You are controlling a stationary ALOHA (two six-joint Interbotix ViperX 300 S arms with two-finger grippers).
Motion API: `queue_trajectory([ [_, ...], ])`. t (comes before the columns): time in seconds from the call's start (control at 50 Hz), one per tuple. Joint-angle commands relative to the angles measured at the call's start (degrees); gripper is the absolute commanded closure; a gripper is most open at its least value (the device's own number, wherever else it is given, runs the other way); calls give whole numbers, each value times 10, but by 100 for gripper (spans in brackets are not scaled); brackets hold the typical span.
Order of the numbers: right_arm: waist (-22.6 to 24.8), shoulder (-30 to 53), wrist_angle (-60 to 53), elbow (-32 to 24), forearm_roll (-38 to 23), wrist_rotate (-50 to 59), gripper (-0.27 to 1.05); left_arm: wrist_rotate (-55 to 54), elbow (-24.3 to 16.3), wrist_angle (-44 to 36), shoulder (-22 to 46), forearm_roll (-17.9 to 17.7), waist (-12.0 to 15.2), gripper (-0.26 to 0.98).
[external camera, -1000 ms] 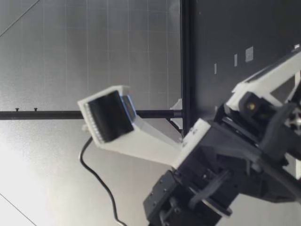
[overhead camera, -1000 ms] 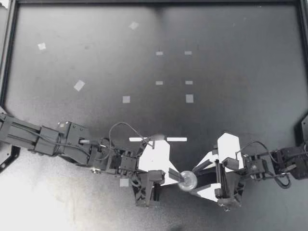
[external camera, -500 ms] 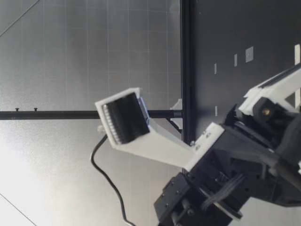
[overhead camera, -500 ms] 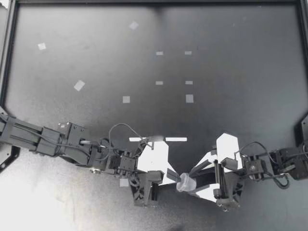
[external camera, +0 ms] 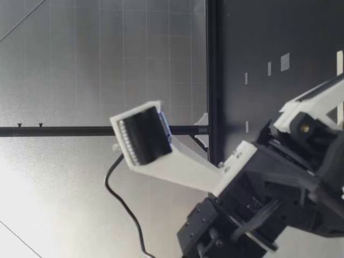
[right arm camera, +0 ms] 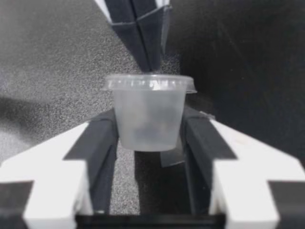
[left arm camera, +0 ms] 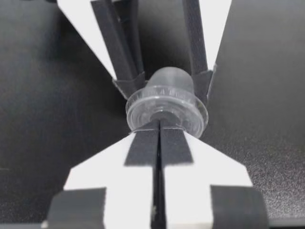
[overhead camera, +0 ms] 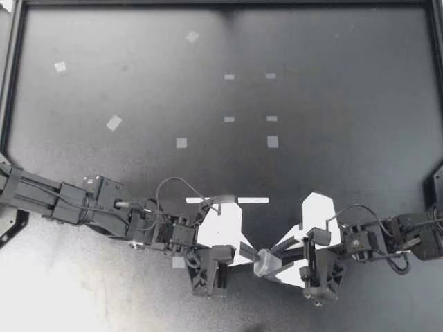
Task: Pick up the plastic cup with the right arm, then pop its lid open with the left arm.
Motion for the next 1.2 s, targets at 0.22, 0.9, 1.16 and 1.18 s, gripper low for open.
queue_trajectory([
  [0.22,4,-40,-25,12,-4,-7,37,-47,24,-26,-69,-50,4,75],
  [0.9,-24,-106,-387,53,81,-330,37,-734,153,-512,-103,-132,4,-3],
  [1.16,-33,-74,-395,31,82,-330,37,-728,154,-494,-113,-127,4,-2],
  [1.18,-34,-70,-394,30,82,-330,37,-728,153,-494,-114,-125,3,-2],
])
